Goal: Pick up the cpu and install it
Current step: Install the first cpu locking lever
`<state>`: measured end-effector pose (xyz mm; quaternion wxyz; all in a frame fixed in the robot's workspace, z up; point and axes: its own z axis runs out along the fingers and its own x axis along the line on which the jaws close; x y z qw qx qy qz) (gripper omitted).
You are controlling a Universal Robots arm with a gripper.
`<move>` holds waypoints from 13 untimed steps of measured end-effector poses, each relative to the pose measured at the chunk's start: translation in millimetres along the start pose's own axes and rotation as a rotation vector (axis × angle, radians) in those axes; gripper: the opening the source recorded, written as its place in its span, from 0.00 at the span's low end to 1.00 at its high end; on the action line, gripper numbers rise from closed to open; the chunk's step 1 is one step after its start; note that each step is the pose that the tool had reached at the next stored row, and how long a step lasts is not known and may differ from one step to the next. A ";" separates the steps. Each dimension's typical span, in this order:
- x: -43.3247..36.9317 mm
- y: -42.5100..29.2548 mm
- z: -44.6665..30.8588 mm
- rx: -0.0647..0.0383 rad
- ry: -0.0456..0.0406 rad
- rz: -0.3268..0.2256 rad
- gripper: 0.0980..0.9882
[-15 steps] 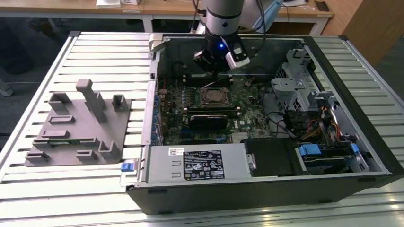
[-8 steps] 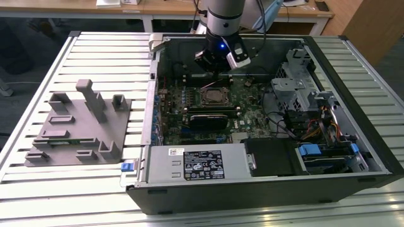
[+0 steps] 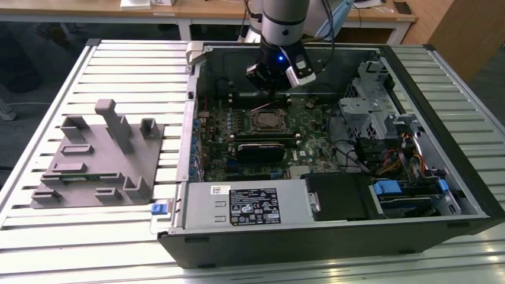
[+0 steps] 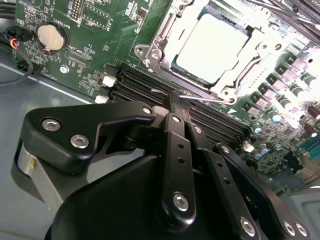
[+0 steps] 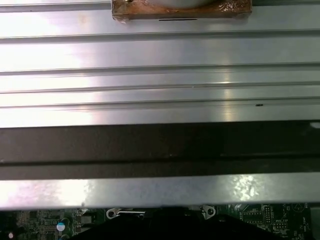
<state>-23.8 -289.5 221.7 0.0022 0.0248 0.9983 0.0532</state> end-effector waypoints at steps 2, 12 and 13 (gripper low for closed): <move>-0.2 -0.1 0.4 0.000 -0.0001 0.000 0.01; -3.7 -1.1 3.9 0.000 -0.0001 0.000 0.01; -4.0 -1.1 4.4 0.000 -0.0001 0.001 0.01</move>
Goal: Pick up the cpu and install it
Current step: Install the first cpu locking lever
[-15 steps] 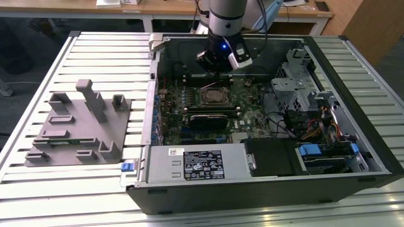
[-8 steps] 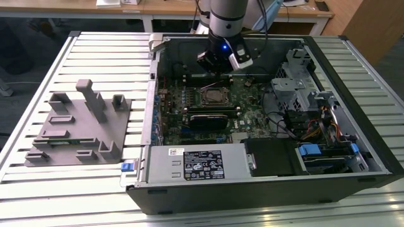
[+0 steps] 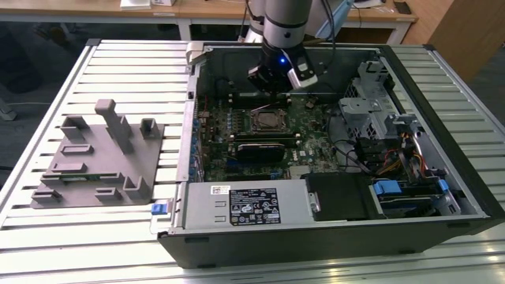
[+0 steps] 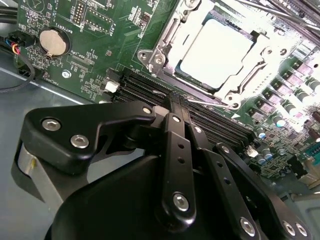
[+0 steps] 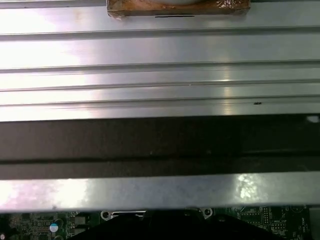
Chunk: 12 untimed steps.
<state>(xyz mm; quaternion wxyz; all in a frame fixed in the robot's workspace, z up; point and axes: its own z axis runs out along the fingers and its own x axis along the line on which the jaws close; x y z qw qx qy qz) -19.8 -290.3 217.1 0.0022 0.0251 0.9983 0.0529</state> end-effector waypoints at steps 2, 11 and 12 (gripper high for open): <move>-0.7 -0.1 1.1 0.000 0.0000 0.000 0.01; -3.5 -0.6 7.3 0.000 -0.0001 0.000 0.01; -3.6 -0.6 7.8 0.000 0.0000 0.000 0.01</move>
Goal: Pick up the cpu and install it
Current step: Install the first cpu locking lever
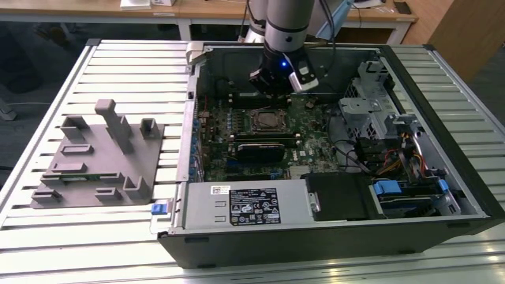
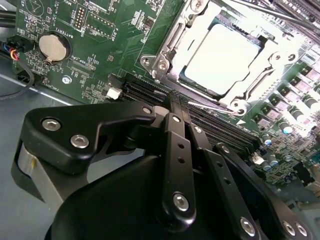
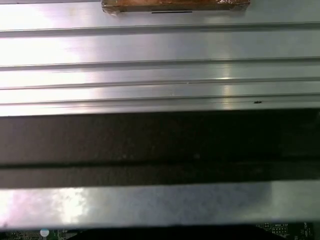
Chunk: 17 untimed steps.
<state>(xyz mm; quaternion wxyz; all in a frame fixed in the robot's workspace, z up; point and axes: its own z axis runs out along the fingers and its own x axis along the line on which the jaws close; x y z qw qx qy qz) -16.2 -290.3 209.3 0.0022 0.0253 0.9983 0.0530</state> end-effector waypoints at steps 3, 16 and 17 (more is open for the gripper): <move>-0.3 -0.2 1.7 0.000 0.0000 0.000 0.01; -2.0 -0.8 8.6 0.000 0.0009 0.000 0.01; -2.1 -0.9 9.0 0.000 0.0009 0.000 0.01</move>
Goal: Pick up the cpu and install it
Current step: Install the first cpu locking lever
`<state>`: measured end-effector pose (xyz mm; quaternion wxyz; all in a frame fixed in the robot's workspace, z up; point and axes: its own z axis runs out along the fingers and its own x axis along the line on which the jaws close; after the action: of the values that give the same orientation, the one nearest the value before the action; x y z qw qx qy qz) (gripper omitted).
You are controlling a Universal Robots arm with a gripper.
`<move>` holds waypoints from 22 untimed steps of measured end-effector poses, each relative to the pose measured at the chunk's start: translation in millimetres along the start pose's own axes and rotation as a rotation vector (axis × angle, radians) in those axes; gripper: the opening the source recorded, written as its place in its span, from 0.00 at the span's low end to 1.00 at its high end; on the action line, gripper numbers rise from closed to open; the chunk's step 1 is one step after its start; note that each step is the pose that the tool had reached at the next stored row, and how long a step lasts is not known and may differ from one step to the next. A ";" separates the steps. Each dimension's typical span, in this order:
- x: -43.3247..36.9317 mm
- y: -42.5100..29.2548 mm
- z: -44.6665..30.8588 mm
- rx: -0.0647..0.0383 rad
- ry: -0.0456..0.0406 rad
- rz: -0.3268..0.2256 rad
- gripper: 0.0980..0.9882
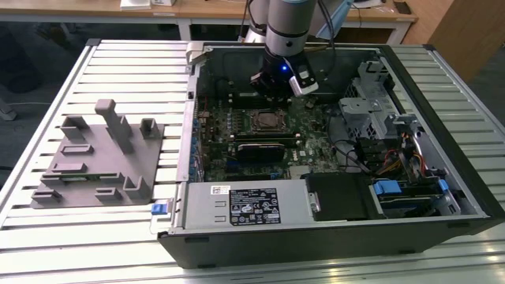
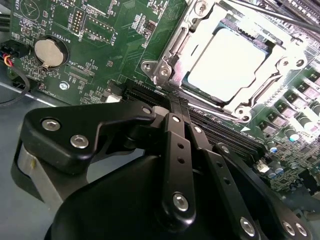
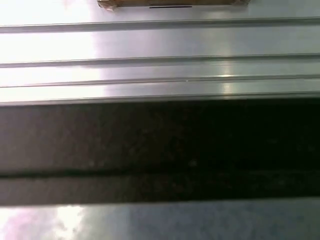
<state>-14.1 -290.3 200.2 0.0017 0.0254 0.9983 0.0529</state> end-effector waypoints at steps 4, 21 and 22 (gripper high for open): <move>-0.1 -0.1 0.5 0.000 0.0002 0.000 0.01; -0.1 0.1 -1.6 0.001 0.0001 0.000 0.01; -0.1 0.2 -1.6 0.002 0.0000 0.000 0.01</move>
<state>-14.0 -290.3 201.8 0.0017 0.0253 0.9983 0.0521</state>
